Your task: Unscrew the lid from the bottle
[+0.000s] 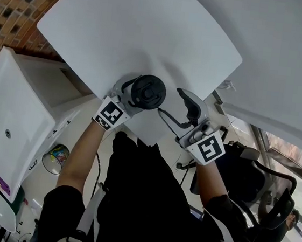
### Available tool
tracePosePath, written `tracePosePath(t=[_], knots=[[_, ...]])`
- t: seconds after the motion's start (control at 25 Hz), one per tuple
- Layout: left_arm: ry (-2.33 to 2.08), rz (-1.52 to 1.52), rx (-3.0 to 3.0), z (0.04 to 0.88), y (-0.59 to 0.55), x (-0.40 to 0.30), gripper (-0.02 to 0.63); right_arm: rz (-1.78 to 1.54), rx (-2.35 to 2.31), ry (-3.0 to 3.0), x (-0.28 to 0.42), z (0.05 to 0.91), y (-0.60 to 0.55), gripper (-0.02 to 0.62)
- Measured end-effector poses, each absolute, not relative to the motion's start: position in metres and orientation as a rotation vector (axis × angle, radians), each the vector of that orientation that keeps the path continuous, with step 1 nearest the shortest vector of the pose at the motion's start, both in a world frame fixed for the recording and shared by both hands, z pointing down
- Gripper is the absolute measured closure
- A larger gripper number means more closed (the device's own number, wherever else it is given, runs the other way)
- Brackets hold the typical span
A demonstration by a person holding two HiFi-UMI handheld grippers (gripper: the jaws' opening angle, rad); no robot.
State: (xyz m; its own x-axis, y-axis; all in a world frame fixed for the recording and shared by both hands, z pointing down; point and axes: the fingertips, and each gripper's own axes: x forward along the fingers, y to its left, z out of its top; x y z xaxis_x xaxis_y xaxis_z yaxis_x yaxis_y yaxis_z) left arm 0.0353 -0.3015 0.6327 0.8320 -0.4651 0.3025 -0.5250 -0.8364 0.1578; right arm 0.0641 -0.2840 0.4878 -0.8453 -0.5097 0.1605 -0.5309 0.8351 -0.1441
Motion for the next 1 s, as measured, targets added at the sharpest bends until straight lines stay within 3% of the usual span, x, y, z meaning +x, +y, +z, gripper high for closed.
tracePosePath(t=[0.28,0.48,0.76,1.0], knots=[[-0.694,0.377,2.834,0.631,-0.302,0.041,0.196,0.341,0.824,-2.943,0.059,0.488,-0.282,0.258],[-0.651,0.370,2.834,0.631,-0.300,0.043,0.218,0.268,0.793,-2.922,0.046,0.491,-0.276,0.253],[-0.656,0.373,2.836,0.631,-0.301,0.044,0.221,0.222,0.812,-2.932,0.017,0.496,-0.284,0.168],[-0.657,0.371,2.835,0.631,-0.301,0.044,0.222,0.185,0.851,-2.929,0.002,0.499,-0.293,0.161]])
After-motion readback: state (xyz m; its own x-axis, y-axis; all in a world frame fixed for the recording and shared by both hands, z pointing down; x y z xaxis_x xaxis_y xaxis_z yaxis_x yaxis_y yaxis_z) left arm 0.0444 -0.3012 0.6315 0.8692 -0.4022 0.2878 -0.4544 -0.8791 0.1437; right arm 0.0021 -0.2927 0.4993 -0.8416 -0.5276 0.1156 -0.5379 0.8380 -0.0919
